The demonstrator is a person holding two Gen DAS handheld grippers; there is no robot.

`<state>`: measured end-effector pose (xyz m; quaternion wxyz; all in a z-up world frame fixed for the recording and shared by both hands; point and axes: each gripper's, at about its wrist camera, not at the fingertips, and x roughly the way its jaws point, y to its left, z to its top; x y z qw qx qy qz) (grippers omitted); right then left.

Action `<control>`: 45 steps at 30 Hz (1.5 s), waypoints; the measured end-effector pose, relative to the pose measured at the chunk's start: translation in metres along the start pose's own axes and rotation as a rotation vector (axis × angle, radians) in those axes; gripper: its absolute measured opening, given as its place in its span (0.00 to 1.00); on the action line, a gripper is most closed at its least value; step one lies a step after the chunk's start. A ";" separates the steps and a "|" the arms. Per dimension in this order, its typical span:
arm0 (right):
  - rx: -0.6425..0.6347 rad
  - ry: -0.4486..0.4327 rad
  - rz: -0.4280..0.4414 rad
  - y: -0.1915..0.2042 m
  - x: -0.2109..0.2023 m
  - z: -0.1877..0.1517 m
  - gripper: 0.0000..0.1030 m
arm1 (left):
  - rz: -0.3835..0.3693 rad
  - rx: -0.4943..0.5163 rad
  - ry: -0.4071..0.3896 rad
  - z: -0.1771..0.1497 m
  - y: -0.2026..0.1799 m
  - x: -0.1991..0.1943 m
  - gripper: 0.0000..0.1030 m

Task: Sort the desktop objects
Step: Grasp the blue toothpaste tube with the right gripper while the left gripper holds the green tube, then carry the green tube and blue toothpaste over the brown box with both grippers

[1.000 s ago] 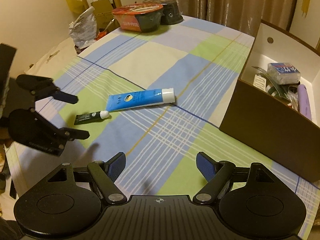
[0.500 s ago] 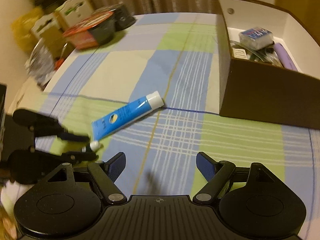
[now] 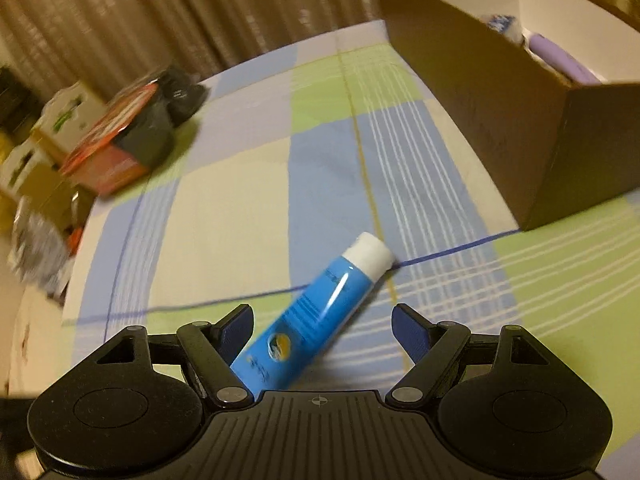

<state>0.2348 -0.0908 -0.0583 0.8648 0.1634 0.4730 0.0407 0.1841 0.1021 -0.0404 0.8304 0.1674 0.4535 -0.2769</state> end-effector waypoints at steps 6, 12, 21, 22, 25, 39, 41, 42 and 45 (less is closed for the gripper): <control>-0.024 -0.042 -0.052 0.015 0.020 0.009 0.77 | 0.026 -0.068 -0.001 -0.012 0.021 -0.010 0.12; -0.178 -0.045 -0.090 0.030 0.038 0.017 0.50 | 0.045 -0.124 -0.013 -0.020 0.036 -0.013 0.12; -0.302 -0.048 -0.105 0.033 0.041 0.012 0.28 | 0.057 -0.165 -0.031 -0.017 0.042 -0.013 0.12; -0.308 -0.047 -0.093 0.033 0.039 0.011 0.28 | 0.057 -0.167 -0.031 -0.017 0.042 -0.012 0.12; -0.335 -0.065 -0.057 0.035 0.030 0.011 0.27 | 0.058 -0.167 -0.036 -0.015 0.041 -0.011 0.12; -0.356 -0.217 -0.011 0.023 -0.050 0.025 0.27 | 0.041 -0.140 -0.089 0.010 0.016 -0.018 0.12; -0.359 -0.235 -0.014 0.020 -0.061 0.025 0.27 | 0.036 -0.134 -0.097 0.014 0.011 -0.020 0.12; -0.360 -0.242 -0.014 0.018 -0.067 0.025 0.27 | 0.032 -0.130 -0.101 0.016 0.008 -0.021 0.12; -0.358 -0.260 -0.018 0.013 -0.082 0.024 0.27 | 0.023 -0.115 -0.111 0.024 -0.001 -0.023 0.12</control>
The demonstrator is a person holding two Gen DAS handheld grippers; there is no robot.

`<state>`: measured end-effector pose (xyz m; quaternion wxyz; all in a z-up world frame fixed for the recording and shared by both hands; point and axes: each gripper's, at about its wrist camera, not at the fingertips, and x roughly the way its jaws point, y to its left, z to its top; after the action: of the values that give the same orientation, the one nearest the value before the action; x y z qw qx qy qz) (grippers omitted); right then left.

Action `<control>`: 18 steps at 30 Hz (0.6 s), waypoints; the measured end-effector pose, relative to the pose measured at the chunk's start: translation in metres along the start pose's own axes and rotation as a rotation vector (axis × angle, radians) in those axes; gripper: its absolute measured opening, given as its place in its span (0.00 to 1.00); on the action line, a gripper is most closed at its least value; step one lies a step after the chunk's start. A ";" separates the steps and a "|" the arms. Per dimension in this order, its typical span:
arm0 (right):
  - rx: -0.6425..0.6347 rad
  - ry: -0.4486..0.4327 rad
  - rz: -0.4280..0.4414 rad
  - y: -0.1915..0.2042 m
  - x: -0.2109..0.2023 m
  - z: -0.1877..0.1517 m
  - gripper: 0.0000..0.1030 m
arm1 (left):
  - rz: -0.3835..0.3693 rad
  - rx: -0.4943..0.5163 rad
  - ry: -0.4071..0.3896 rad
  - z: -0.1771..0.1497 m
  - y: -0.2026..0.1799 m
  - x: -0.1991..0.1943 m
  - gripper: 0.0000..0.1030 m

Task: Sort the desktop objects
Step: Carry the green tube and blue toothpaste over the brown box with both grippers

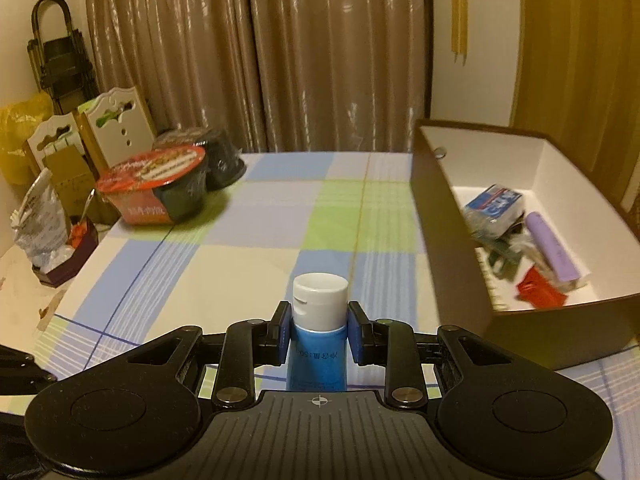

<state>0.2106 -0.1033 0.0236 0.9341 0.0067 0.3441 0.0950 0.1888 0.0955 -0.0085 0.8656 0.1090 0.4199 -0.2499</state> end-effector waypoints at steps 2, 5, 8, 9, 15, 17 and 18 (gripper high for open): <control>0.001 -0.008 -0.007 -0.005 -0.009 0.000 0.27 | -0.007 0.012 -0.006 0.004 -0.007 -0.001 0.12; 0.003 -0.017 -0.022 -0.013 -0.023 -0.002 0.27 | -0.018 0.032 -0.014 0.009 -0.017 -0.001 0.12; 0.008 -0.025 -0.039 -0.022 -0.037 -0.004 0.27 | -0.031 0.051 -0.020 0.013 -0.027 -0.001 0.12; 0.013 -0.028 -0.044 -0.025 -0.041 -0.005 0.27 | -0.035 0.057 -0.022 0.015 -0.030 -0.001 0.12; 0.033 -0.046 -0.077 -0.041 -0.062 -0.008 0.27 | -0.057 0.099 -0.027 0.023 -0.048 0.001 0.12; 0.042 -0.054 -0.088 -0.046 -0.068 -0.009 0.27 | -0.064 0.114 -0.030 0.026 -0.053 0.001 0.12; 0.047 -0.057 -0.093 -0.049 -0.071 -0.009 0.27 | -0.067 0.122 -0.031 0.028 -0.056 0.001 0.12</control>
<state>0.1600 -0.1649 0.0585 0.9465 0.0151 0.3194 0.0432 0.1789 0.0366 0.0090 0.8550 0.1437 0.3938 -0.3054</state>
